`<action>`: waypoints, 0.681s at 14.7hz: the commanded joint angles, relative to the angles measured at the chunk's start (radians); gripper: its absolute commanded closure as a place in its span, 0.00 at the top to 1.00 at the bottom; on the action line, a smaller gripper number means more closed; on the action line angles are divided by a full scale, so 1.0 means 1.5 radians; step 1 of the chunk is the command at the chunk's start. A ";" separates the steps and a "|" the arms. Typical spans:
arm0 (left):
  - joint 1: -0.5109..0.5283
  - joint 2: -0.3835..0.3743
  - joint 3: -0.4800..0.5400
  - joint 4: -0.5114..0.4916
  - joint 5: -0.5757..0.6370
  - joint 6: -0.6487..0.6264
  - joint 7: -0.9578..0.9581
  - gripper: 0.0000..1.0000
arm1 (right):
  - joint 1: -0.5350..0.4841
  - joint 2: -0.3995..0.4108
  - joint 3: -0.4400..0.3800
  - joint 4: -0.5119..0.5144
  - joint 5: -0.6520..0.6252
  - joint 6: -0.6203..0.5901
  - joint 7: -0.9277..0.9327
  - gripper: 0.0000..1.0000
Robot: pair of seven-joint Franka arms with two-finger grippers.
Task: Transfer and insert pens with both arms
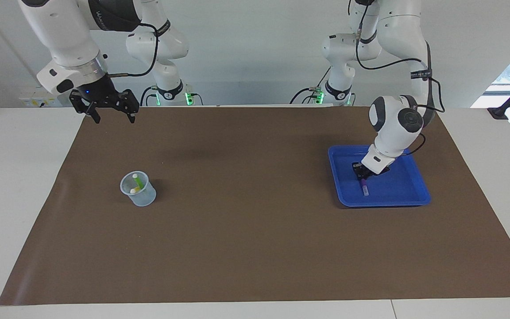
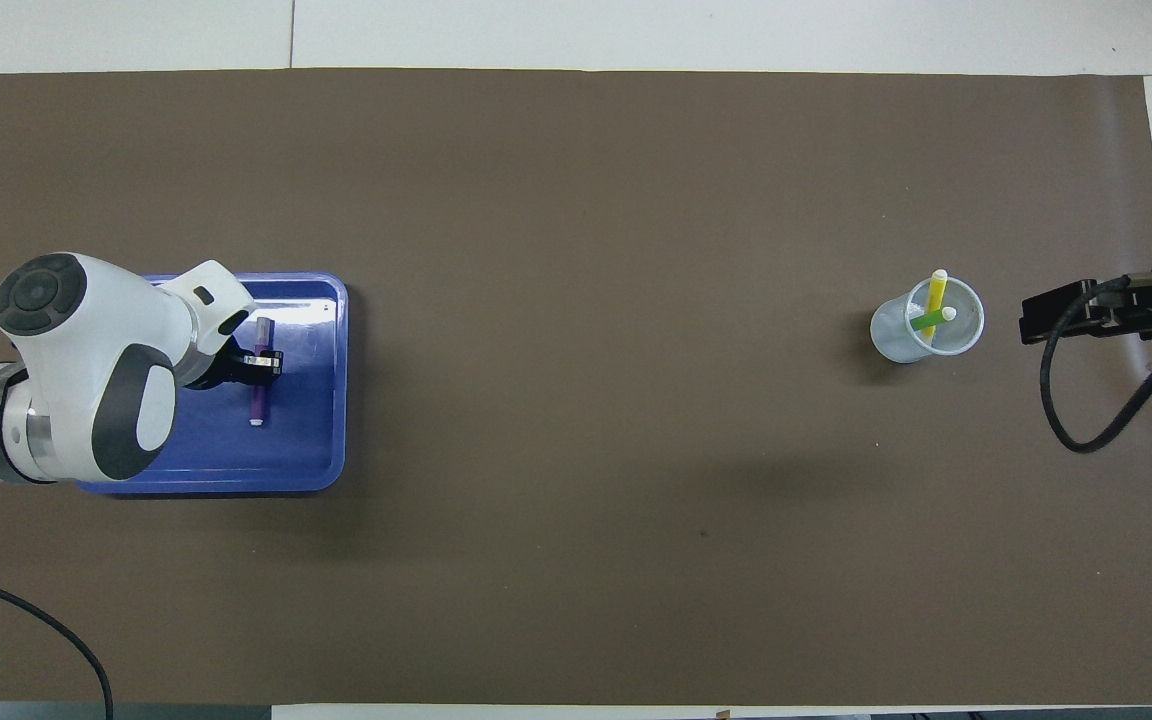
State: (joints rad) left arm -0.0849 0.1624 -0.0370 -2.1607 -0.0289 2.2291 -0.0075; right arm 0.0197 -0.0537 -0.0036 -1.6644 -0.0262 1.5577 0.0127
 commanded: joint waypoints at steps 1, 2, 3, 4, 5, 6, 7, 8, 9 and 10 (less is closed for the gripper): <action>0.005 0.004 -0.001 0.095 0.007 -0.130 0.000 0.00 | -0.006 0.001 0.008 0.016 -0.005 -0.025 0.010 1.00; 0.005 0.002 -0.001 0.123 0.004 -0.176 -0.004 0.00 | -0.006 0.004 0.005 0.017 -0.003 -0.023 0.010 1.00; 0.005 -0.002 -0.001 0.140 0.002 -0.207 -0.005 0.00 | -0.006 0.004 0.003 0.017 -0.003 -0.023 0.010 1.00; 0.005 -0.005 0.000 0.159 -0.011 -0.239 -0.008 0.00 | -0.007 0.003 0.002 0.016 -0.003 -0.025 0.010 1.00; 0.005 -0.009 0.002 0.178 -0.034 -0.269 -0.017 0.00 | -0.007 0.003 0.002 0.016 -0.002 -0.025 0.010 1.00; 0.005 -0.014 0.003 0.200 -0.055 -0.305 -0.032 0.00 | -0.007 0.003 0.002 0.014 -0.002 -0.023 0.010 1.00; 0.005 -0.014 0.004 0.232 -0.082 -0.347 -0.066 0.00 | -0.006 0.002 0.002 0.013 -0.002 -0.022 0.011 1.00; 0.005 -0.014 0.004 0.257 -0.109 -0.379 -0.111 0.00 | -0.006 0.002 0.002 0.011 -0.001 -0.020 0.011 1.00; 0.004 -0.015 0.003 0.274 -0.141 -0.400 -0.171 0.00 | -0.006 0.001 0.002 0.009 -0.001 -0.018 0.011 1.00; 0.003 -0.027 0.001 0.282 -0.183 -0.411 -0.259 0.00 | -0.006 -0.002 0.002 0.005 -0.001 -0.016 0.012 1.00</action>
State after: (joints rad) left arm -0.0838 0.1359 -0.0312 -1.7869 -0.2180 1.6790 -0.2187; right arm 0.0197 -0.0534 -0.0072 -1.6538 -0.0261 1.5364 0.0127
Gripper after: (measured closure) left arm 0.828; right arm 0.000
